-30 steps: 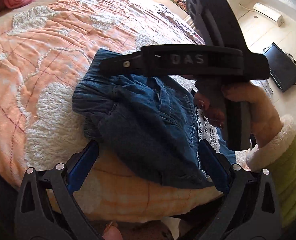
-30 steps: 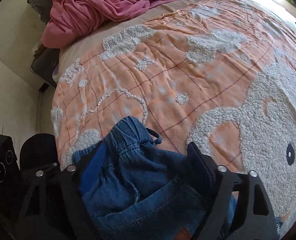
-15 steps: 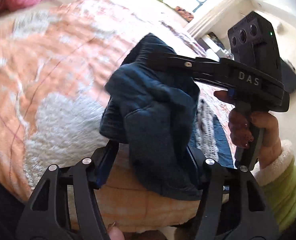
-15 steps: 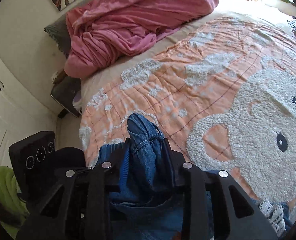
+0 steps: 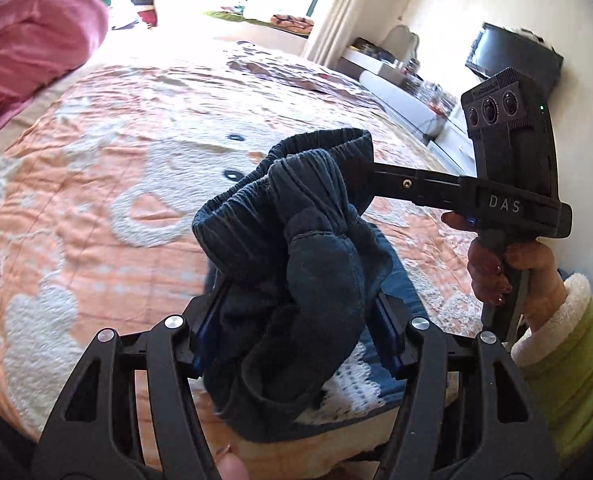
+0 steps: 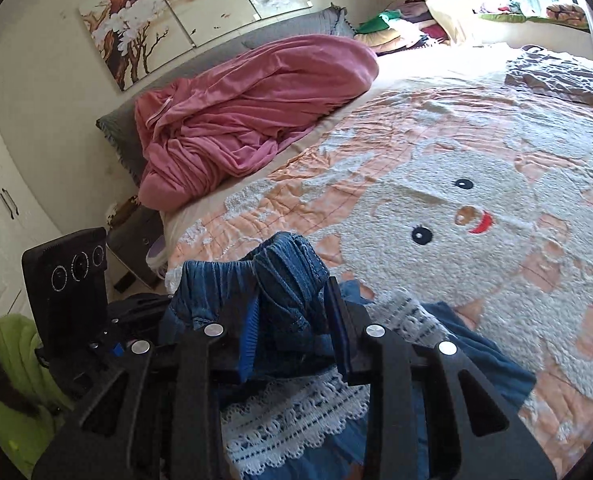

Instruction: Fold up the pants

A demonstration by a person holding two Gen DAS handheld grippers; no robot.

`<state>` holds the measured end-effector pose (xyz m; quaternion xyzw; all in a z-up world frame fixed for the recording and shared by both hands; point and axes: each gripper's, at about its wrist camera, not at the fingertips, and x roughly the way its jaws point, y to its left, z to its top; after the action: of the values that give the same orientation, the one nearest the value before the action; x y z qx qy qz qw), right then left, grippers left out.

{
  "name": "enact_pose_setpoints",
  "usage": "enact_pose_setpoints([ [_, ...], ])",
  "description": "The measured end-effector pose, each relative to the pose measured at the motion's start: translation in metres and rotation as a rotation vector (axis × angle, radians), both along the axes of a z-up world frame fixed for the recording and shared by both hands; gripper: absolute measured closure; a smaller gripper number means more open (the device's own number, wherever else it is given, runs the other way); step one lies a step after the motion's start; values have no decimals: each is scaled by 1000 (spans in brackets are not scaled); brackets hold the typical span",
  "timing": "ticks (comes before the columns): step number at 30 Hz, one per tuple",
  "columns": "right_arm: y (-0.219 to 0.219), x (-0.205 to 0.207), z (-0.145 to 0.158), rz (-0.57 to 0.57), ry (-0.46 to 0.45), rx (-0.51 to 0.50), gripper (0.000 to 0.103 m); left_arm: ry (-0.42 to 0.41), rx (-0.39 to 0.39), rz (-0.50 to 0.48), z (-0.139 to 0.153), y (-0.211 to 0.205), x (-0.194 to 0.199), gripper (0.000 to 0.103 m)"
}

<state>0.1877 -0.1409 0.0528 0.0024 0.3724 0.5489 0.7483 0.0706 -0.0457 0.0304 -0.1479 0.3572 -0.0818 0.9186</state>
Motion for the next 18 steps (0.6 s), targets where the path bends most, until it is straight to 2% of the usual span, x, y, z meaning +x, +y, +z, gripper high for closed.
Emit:
enact_pose_setpoints([
  [5,-47,4,-11,-71,-10,15,73,-15,79,-79,-4,-29,20,49],
  [9,-74,11,-24,-159,77,-13,70,3,112,-146,-17,-58,22,49],
  [11,-85,15,-29,-205,114,-17,60,5,99,-181,-22,-65,15,49],
  [13,-91,17,-34,-243,149,-17,43,2,103,-212,-26,-74,10,49],
  [18,-78,5,-35,-269,111,-89,20,2,139,-274,-36,-90,-3,45],
])
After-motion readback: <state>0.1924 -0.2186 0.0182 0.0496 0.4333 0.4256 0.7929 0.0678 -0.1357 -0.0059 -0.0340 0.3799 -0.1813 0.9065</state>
